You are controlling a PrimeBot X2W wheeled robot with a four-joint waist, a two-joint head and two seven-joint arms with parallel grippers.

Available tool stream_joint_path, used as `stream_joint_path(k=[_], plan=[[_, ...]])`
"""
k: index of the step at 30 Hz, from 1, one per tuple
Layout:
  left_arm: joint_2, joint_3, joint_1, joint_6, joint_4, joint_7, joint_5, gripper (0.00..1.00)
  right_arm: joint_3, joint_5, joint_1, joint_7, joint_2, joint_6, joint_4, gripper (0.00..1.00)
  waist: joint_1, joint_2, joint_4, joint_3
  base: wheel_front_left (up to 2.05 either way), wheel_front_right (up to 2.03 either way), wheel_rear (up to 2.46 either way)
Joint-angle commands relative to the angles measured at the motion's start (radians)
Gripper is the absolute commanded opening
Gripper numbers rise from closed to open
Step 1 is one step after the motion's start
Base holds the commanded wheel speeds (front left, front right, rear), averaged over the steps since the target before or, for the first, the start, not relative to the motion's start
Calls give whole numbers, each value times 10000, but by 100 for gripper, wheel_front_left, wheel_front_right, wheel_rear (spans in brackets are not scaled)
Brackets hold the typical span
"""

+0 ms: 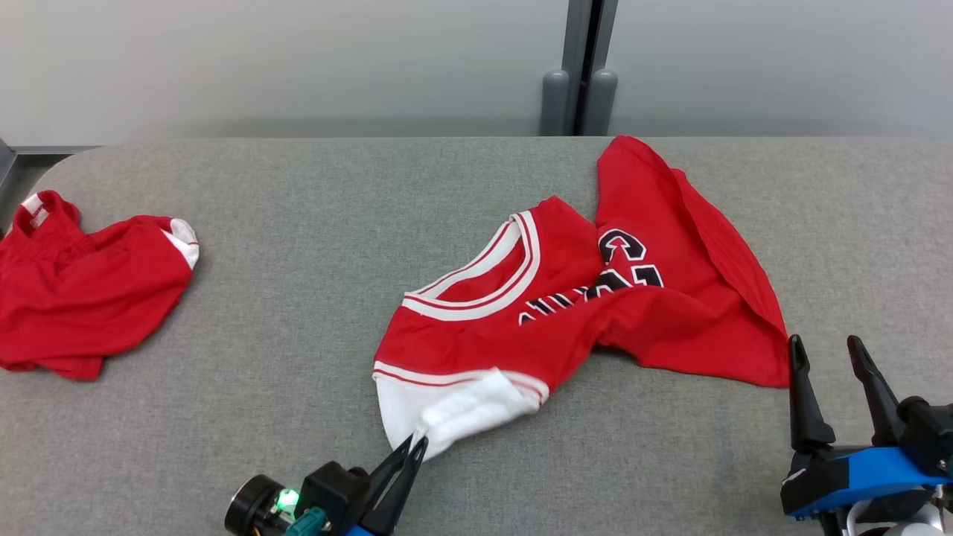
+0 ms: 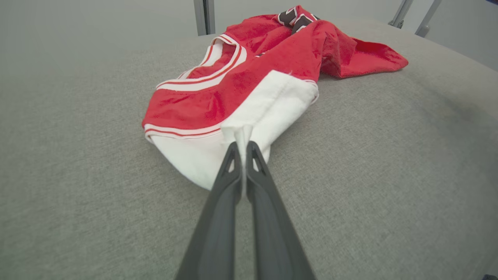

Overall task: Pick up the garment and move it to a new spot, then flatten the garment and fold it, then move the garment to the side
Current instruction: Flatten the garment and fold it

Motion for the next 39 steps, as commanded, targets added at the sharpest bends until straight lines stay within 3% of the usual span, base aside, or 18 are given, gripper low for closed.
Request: stream_joint_path(k=[1,7,8,9,10,19,28,39], plan=[[109,-6,125,67,-38,46,-6,0,4,25,36,17,-43,5,25,100,1,0,46,14,0,0,0],[396,-1,849,357,-247,182,-249,0,32,100,41,-42,-103,5,125,100,1,0,203,18,0,0,0],[411,-3,878,367,-286,139,-246,39,47,119,42,-52,-109,5,153,100,1,0,215,17,0,0,0],[409,44,896,437,-324,57,-241,85,59,130,48,-66,-112,5,182,100,1,0,225,13,0,0,0],[399,106,909,494,-350,-49,-230,100,68,129,62,-79,-110,5,209,100,1,0,229,-7,0,0,0],[343,1283,740,1181,-778,-782,-224,100,78,169,105,-77,-160,5,304,100,1,0,77,-151,0,0,0],[-184,3579,977,1769,-1425,-851,194,100,165,98,138,-50,-141,5,169,100,1,0,-204,-407,0,0,0],[-901,5635,1998,1491,-1510,-856,1094,100,339,55,385,134,-68,5,-218,100,1,0,-472,-936,0,0,0]])
